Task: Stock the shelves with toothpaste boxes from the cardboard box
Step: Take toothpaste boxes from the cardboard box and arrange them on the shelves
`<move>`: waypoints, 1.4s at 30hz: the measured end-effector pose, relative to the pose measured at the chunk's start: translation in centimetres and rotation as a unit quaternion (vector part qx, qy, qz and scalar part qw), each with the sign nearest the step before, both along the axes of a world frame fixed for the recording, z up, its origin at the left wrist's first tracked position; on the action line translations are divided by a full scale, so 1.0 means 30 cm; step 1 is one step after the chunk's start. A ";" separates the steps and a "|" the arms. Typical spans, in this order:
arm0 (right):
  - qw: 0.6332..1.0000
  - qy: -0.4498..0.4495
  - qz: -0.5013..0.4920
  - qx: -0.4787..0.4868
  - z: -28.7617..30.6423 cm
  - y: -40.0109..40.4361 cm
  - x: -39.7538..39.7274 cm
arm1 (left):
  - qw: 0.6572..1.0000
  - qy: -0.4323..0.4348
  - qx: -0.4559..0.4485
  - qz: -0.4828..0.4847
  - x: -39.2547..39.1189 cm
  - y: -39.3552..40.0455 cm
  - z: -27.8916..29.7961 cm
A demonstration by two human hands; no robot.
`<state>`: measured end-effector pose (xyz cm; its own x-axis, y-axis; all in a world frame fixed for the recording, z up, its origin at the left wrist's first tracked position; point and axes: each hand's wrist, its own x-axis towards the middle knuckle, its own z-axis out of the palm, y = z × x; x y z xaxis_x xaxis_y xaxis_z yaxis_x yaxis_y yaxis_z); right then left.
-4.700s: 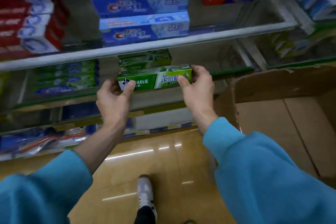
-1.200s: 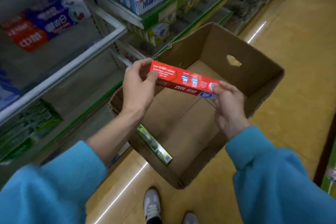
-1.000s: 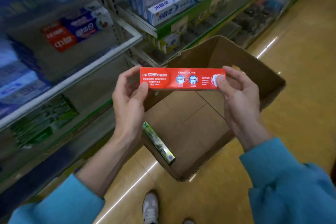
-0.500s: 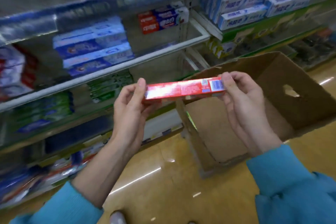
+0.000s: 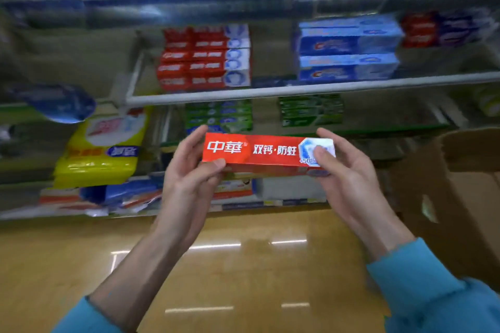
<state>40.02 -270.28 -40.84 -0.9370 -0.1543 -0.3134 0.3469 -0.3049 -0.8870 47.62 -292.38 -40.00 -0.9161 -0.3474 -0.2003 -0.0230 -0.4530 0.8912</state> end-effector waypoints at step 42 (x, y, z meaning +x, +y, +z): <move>0.947 0.242 -0.090 0.194 0.084 -0.514 -0.220 | 0.935 0.048 -0.322 0.142 -0.254 -0.442 0.006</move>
<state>33.43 -285.68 -38.32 -0.9856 0.0602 0.1580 -0.1545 0.0597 -0.9862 40.01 -305.64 -39.83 -0.7721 -0.5991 0.2119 0.1101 0.2022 0.9731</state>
